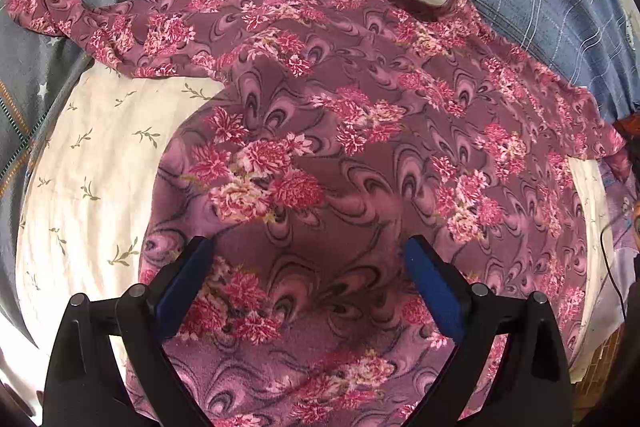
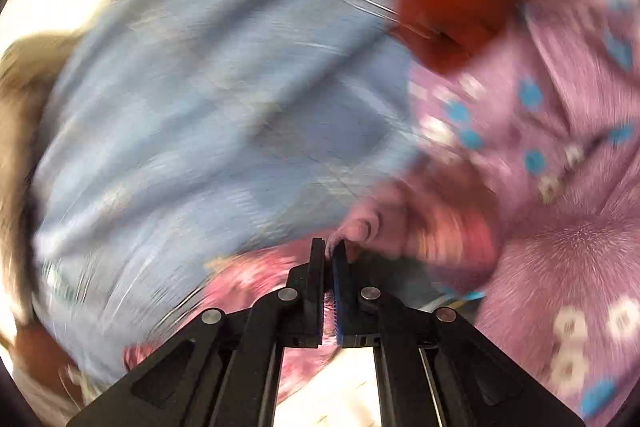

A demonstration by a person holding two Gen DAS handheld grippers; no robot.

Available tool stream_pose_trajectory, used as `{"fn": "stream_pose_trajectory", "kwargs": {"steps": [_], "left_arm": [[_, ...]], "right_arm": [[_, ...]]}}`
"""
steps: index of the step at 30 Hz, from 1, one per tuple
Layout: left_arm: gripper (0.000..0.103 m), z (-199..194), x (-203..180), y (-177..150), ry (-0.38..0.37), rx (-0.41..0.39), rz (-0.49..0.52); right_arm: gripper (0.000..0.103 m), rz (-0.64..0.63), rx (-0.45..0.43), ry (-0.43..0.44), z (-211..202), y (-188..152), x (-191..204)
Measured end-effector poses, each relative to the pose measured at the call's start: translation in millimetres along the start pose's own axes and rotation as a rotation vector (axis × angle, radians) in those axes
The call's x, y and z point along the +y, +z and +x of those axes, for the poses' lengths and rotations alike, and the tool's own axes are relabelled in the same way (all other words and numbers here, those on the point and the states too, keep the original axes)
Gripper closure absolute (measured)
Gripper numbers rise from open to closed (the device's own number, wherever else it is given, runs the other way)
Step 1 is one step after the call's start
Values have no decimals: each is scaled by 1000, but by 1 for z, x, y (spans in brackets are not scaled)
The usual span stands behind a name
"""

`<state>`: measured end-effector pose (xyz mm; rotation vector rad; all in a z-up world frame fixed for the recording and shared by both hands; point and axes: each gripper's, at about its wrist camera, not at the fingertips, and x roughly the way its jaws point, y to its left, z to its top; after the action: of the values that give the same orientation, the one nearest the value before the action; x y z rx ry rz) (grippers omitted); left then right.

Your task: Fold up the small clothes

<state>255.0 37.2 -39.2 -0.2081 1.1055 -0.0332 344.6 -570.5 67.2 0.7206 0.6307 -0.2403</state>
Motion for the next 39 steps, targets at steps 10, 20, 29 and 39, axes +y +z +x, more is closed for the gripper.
{"fn": "stream_pose_trajectory", "kwargs": {"steps": [10,20,29,39], "left_arm": [[5,-28,29,-8,-78,-40,-41],[5,-49,85,-17,-82,-70,-135],[5,-58,61,20,-150,-87,-122],[5,-41,-24,61,-221,-49,-41]], "right_arm": [[97,-516,124,262,-25,-119,236],[72,-817,596,307,37,-376,367],[28,-585,398,289,-23,-285,297],[27,-177,469,329,23,-214,193]]}}
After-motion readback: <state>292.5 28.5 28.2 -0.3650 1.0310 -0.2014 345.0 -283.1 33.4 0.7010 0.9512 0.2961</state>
